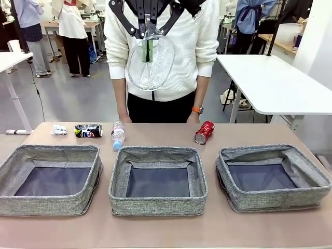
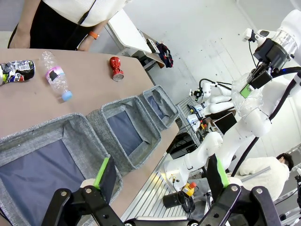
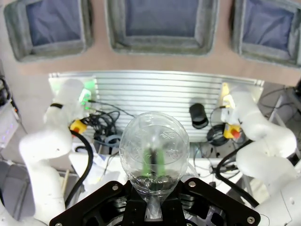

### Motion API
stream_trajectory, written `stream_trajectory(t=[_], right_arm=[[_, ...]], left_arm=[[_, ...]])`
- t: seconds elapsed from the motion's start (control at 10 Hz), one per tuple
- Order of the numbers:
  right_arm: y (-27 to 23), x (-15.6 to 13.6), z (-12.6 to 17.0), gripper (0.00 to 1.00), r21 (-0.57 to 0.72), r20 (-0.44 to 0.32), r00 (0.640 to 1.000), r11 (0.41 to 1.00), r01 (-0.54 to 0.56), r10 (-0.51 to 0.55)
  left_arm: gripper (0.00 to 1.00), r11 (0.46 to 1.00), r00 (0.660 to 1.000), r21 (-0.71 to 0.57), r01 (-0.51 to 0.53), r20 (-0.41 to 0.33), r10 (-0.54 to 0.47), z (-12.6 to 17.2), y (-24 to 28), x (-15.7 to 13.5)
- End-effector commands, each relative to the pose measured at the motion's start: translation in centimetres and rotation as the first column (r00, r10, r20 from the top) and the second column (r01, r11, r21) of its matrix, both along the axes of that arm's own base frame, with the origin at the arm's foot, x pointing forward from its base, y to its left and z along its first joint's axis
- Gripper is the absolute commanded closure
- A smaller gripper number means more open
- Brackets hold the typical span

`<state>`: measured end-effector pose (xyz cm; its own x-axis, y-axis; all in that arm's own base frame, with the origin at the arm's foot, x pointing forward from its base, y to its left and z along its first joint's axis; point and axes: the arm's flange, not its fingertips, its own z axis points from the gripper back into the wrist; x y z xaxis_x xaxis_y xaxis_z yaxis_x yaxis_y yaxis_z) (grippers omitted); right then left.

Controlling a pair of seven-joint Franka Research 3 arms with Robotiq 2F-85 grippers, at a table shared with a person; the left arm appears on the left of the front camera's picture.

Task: Sort the waste into the appropriate baskets.
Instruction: Place the picked waste into the Fabric basket indicated by the person.

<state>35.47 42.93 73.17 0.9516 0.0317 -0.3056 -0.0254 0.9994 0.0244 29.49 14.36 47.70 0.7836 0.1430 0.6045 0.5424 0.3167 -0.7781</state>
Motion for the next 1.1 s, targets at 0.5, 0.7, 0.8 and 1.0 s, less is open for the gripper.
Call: stream_trajectory(t=[0.5, 0.7, 0.8, 1.0], right_arm=[[-0.19, -0.35, 0.10, 0.99, -0.003, 0.001, 1.000, 1.000, -0.012, 0.012], [-0.19, -0.35, 0.10, 0.99, -0.003, 0.001, 1.000, 1.000, -0.012, 0.012], [-0.19, -0.35, 0.10, 0.99, -0.003, 0.001, 1.000, 1.000, -0.012, 0.012], [-0.19, -0.35, 0.10, 0.99, -0.003, 0.001, 1.000, 1.000, -0.012, 0.012]], left_arm=[[0.00, 1.000, 1.000, -0.021, 0.000, 0.025, 0.001, 0.19, -0.09, 0.01], [0.00, 1.000, 1.000, -0.021, 0.000, 0.025, 0.001, 0.19, -0.09, 0.01], [0.00, 1.000, 1.000, -0.021, 0.000, 0.025, 0.001, 0.19, -0.09, 0.01], [0.00, 1.000, 1.000, -0.021, 0.000, 0.025, 0.001, 0.19, -0.09, 0.01]])
